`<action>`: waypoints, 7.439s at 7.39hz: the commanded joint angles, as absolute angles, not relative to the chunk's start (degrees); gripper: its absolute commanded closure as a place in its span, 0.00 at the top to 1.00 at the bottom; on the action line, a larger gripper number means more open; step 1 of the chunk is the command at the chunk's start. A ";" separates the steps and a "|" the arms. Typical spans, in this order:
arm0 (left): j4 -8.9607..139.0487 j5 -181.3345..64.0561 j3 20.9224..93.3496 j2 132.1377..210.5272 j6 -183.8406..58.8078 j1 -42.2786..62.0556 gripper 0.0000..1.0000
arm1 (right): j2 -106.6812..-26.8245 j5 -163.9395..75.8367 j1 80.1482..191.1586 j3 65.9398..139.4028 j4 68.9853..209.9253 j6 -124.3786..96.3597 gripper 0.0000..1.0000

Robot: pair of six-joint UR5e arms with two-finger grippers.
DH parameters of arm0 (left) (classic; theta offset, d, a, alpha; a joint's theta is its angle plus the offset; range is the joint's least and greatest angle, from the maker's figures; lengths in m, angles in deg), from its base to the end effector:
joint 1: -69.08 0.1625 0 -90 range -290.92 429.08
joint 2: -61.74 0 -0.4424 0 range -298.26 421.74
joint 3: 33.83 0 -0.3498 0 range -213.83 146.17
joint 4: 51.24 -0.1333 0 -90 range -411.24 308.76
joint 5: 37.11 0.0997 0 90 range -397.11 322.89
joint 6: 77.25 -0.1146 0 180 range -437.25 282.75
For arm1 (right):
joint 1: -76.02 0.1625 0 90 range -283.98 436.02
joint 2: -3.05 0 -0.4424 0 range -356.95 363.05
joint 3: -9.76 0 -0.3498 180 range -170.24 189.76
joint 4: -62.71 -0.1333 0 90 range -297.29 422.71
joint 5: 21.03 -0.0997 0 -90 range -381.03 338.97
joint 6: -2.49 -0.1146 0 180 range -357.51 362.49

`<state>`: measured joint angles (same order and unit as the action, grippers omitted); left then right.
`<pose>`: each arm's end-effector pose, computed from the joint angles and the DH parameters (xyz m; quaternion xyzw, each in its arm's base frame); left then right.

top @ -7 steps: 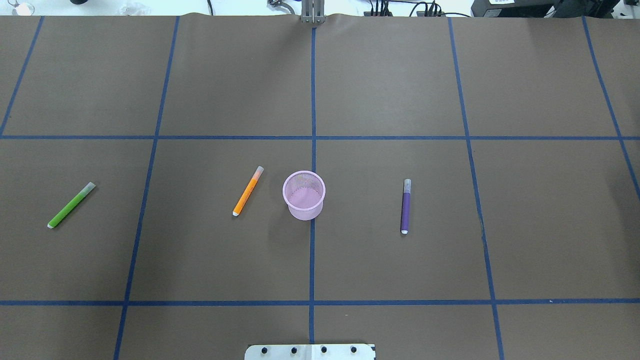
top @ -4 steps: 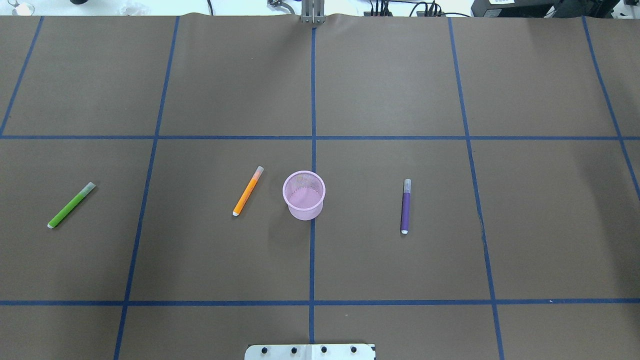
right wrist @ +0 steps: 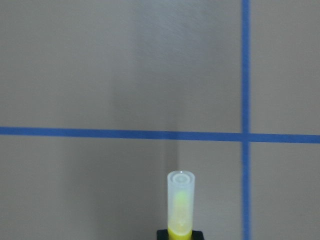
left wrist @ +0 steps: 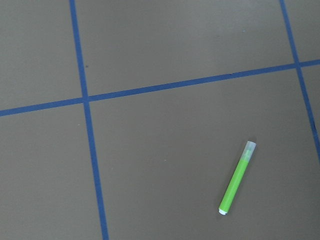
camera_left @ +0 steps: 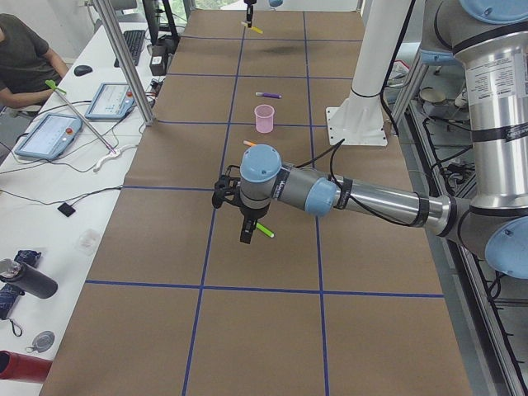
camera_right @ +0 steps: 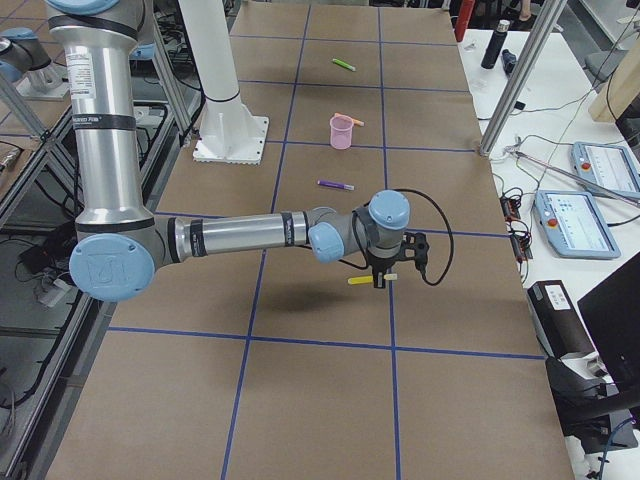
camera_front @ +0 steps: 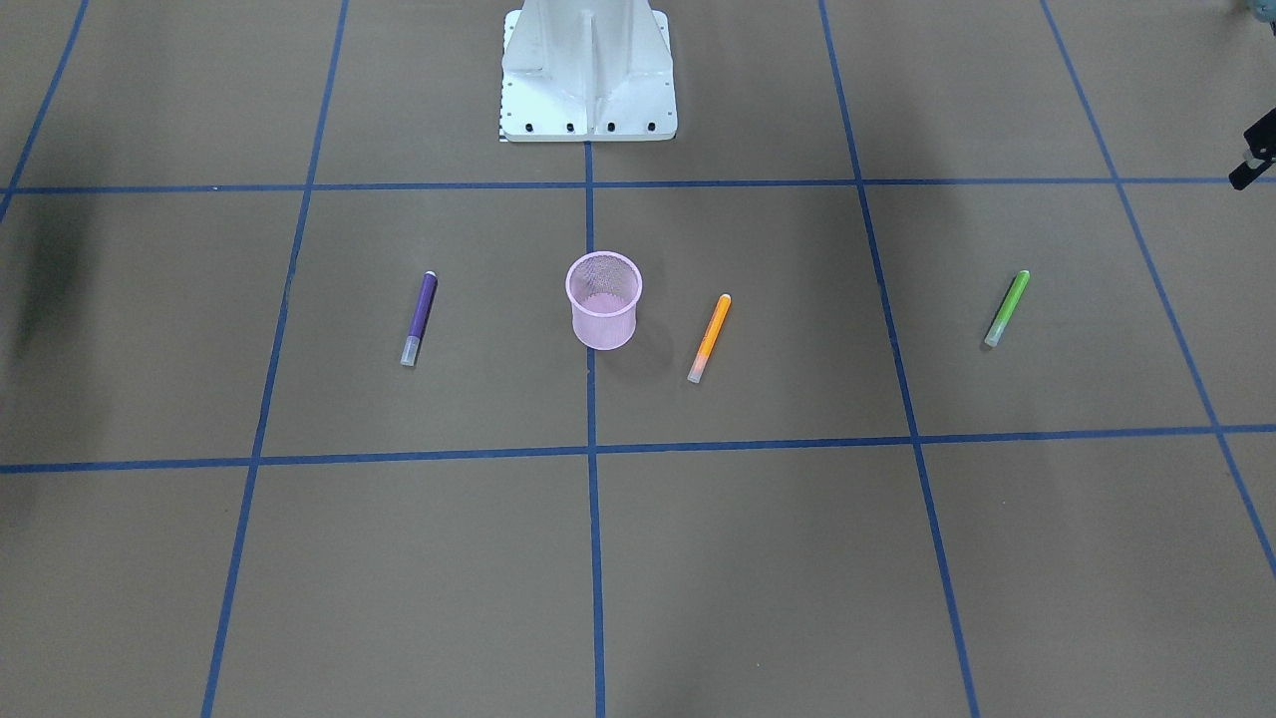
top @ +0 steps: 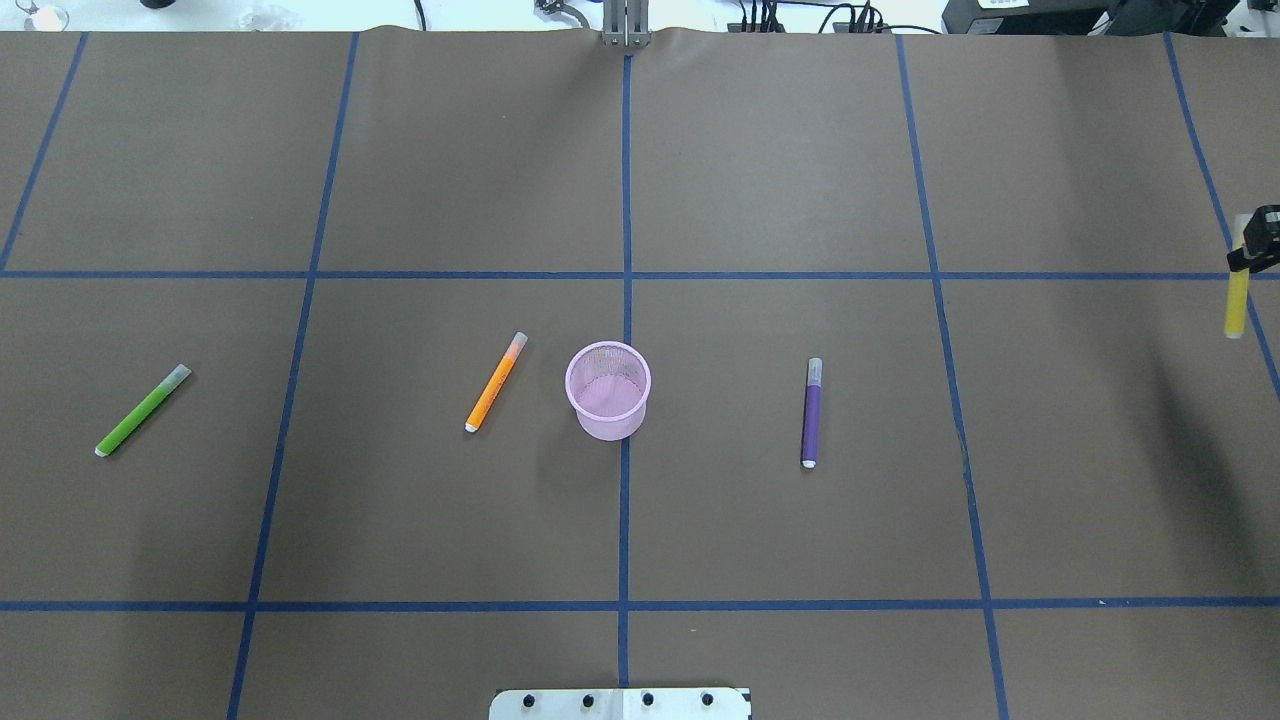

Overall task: Collect pens into pen holder
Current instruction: 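Carry the yellow marker with the right gripper over the pink cup, then release the yellow marker into the cup and raise the right gripper, then grasp the orange marker with the left gripper while the right gripper waits, then lift the orange marker and drop it into the pink cup with left gripper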

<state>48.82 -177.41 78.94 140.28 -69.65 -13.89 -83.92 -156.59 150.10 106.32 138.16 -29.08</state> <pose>0.0011 -0.3773 0.5593 0.1133 0.4356 0.0744 0.8899 -0.0855 -0.4873 0.5785 0.0240 -0.4242 0.0425 0.9042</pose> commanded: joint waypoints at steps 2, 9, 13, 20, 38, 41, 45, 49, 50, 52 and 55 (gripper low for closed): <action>57.54 -177.91 78.32 141.10 -65.13 -8.37 1.00 | -75.99 -147.74 137.78 116.97 135.15 -63.49 0.00; 59.42 -176.94 75.51 147.86 -57.30 -3.60 1.00 | -54.18 -94.40 102.95 120.24 145.50 -96.78 0.00; 59.51 -174.22 75.33 147.96 -57.30 -3.07 1.00 | -49.51 -91.17 96.95 116.03 145.15 -96.91 0.00; 59.42 -173.43 75.33 151.10 -51.27 -0.54 1.00 | -50.21 -91.25 94.56 115.31 144.89 -95.69 0.49; 41.23 -159.45 49.84 191.11 -44.46 32.96 0.76 | -71.83 -142.76 126.21 113.12 144.80 -56.22 0.48; 41.23 -159.19 48.79 191.99 -44.29 33.75 0.72 | -71.92 -142.85 126.47 112.33 144.80 -56.13 0.48; 41.23 -157.78 47.56 192.61 -44.20 34.19 0.53 | -72.00 -143.02 126.65 112.33 144.89 -56.13 0.48; 41.14 -156.90 47.47 192.52 -44.03 34.19 0.00 | -72.26 -143.55 127.00 112.33 144.89 -56.13 0.47; 41.22 -156.99 47.64 192.61 -43.68 34.19 0.00 | -72.44 -143.64 127.00 112.33 144.80 -56.13 0.46; 41.23 -157.43 51.83 193.57 -43.24 32.88 0.00 | -72.36 -144.07 127.87 112.51 144.71 -56.13 0.46; 41.93 -147.54 64.92 193.75 -32.19 32.08 0.00 | -72.36 -144.08 128.05 112.51 144.62 -56.13 0.46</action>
